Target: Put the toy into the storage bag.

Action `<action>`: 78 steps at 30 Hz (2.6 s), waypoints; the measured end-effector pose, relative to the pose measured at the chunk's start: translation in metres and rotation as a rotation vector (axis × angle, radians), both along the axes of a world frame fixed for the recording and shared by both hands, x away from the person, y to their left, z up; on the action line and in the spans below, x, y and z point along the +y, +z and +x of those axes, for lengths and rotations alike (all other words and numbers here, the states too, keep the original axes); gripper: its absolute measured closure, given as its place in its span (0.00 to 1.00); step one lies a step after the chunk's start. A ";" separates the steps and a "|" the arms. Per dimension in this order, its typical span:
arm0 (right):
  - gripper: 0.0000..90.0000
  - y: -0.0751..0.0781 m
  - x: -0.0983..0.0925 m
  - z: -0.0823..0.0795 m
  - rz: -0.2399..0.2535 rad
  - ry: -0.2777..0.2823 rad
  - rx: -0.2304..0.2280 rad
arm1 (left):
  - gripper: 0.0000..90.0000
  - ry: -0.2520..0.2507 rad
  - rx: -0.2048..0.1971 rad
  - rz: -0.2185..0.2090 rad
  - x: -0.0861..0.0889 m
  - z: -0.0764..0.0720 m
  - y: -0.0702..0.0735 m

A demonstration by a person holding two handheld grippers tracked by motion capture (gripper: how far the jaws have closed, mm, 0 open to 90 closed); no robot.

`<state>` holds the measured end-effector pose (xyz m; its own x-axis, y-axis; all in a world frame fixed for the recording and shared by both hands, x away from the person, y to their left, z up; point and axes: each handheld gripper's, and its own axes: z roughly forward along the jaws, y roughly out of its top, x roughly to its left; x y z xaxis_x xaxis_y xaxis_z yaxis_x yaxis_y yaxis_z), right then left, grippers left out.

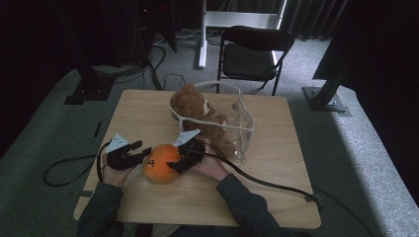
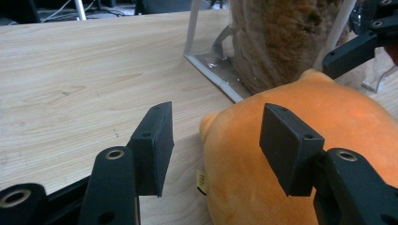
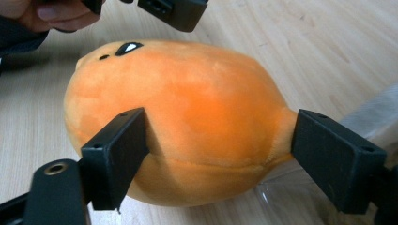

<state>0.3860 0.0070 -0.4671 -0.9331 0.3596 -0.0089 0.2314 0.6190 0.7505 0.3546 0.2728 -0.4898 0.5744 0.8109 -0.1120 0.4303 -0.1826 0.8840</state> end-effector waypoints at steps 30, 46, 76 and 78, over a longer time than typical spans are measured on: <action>0.40 -0.010 0.003 0.010 0.014 0.016 0.150 | 0.49 -0.025 0.007 0.002 -0.002 -0.001 -0.003; 0.74 0.003 0.002 -0.005 0.026 0.070 0.065 | 0.49 0.056 0.017 -0.006 0.012 0.002 -0.010; 0.82 0.030 -0.009 -0.024 0.064 0.095 -0.034 | 0.49 0.085 0.041 -0.001 0.017 0.004 -0.016; 0.83 0.031 -0.010 -0.024 0.067 0.094 -0.039 | 0.49 0.086 0.041 0.000 0.017 0.004 -0.016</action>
